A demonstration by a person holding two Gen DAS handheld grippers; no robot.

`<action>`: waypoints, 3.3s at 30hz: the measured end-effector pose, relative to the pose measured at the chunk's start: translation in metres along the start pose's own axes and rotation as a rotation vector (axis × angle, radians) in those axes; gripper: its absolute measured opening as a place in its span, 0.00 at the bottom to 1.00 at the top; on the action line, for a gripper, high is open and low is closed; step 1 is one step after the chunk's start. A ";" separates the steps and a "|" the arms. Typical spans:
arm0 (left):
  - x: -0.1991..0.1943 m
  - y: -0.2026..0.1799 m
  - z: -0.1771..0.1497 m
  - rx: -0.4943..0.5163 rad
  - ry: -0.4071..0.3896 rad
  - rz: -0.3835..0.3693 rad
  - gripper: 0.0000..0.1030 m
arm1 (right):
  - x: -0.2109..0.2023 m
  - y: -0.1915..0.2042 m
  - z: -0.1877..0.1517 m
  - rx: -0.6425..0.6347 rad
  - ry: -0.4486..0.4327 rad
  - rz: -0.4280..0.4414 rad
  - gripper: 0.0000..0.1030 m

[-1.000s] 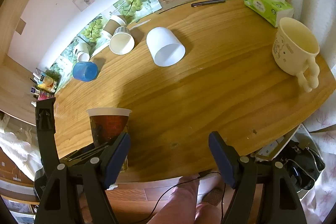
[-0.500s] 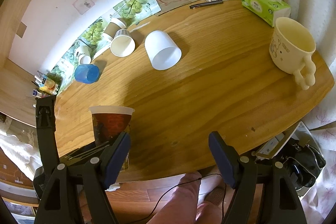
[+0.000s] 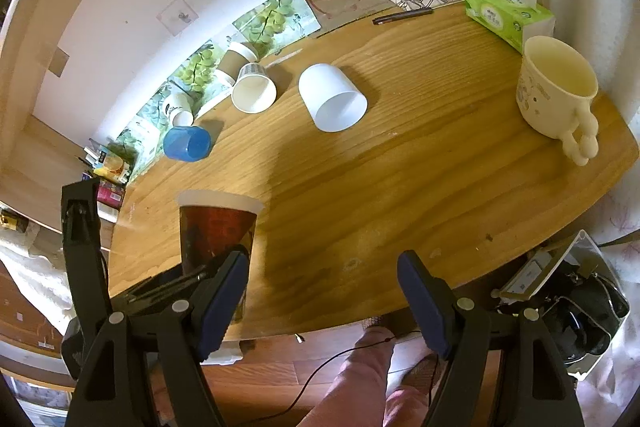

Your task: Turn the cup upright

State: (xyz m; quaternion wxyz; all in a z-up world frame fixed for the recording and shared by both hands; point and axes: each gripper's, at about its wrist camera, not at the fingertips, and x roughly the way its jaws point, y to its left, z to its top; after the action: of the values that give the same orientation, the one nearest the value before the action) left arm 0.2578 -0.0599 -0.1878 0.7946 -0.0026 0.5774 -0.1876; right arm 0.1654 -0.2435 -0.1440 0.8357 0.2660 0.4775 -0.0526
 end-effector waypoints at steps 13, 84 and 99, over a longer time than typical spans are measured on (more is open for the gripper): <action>0.016 -0.002 0.002 -0.066 0.001 -0.010 0.74 | -0.012 -0.013 -0.014 0.016 -0.008 -0.015 0.75; -0.082 0.127 -0.030 0.137 -0.420 0.044 0.74 | 0.158 0.121 -0.032 -0.029 0.036 0.041 0.75; -0.072 0.145 -0.024 0.129 -0.366 0.037 0.74 | 0.170 0.129 -0.024 -0.020 0.060 0.042 0.74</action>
State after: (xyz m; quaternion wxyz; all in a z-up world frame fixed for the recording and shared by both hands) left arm 0.2596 0.1017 -0.1622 0.8882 0.0252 0.4100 -0.2060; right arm 0.2830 -0.0932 -0.2427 0.8244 0.2694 0.4973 -0.0221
